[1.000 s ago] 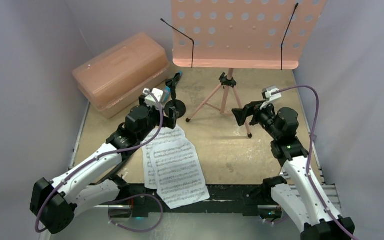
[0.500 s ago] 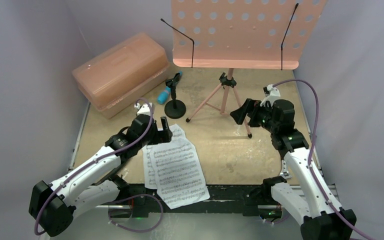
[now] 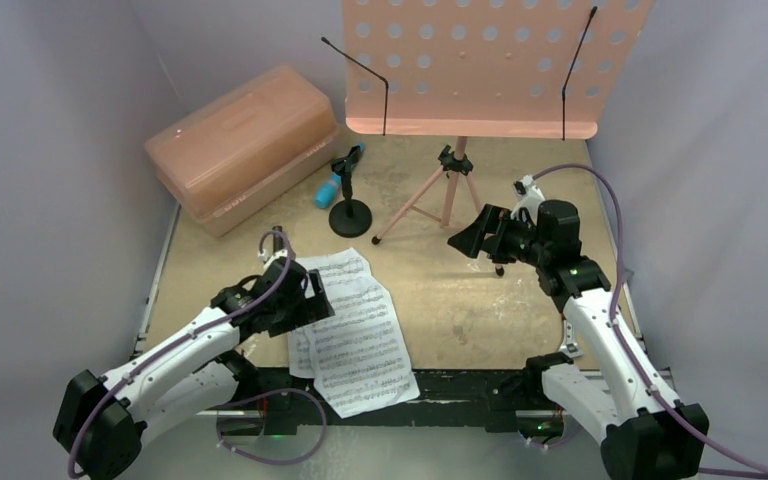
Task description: Set up the instrument practice props
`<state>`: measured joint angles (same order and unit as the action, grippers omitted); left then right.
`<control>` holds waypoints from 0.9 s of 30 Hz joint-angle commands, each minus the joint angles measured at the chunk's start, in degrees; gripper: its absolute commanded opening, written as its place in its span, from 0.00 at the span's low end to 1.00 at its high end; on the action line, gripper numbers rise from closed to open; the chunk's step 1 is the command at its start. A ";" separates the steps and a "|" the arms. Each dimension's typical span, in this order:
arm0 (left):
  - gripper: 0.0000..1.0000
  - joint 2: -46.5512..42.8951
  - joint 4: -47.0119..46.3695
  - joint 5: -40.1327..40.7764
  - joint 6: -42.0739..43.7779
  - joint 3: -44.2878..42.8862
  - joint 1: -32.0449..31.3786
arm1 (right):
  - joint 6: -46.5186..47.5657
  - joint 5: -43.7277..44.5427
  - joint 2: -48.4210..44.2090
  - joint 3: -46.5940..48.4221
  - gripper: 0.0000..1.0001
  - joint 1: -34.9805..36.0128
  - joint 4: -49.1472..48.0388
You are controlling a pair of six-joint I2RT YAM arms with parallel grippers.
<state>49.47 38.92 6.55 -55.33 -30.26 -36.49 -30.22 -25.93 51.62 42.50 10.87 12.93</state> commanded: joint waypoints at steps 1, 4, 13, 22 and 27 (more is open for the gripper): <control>0.99 1.63 -5.00 -7.81 -5.79 4.45 0.14 | -1.56 -4.57 -0.72 -0.42 0.98 0.19 -3.39; 0.99 1.32 -9.93 -9.43 -6.92 6.59 0.16 | -2.18 -5.02 -0.72 -0.55 0.98 0.13 -4.33; 0.91 1.79 -30.93 -15.97 -7.53 11.97 0.16 | -3.09 -6.05 -1.71 -0.39 0.98 0.16 -6.40; 0.84 5.48 -50.91 -18.76 -8.52 17.10 0.18 | -3.04 -7.99 -1.60 -0.96 0.98 0.20 -7.69; 0.76 6.72 -64.38 -21.72 -11.11 22.65 0.17 | -2.54 -9.13 -2.02 -1.19 0.98 0.20 -7.89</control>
<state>55.13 -10.74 -11.94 -63.94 -11.00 -36.49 -32.67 -32.73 50.68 41.69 10.87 7.22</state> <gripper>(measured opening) 0.780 0.980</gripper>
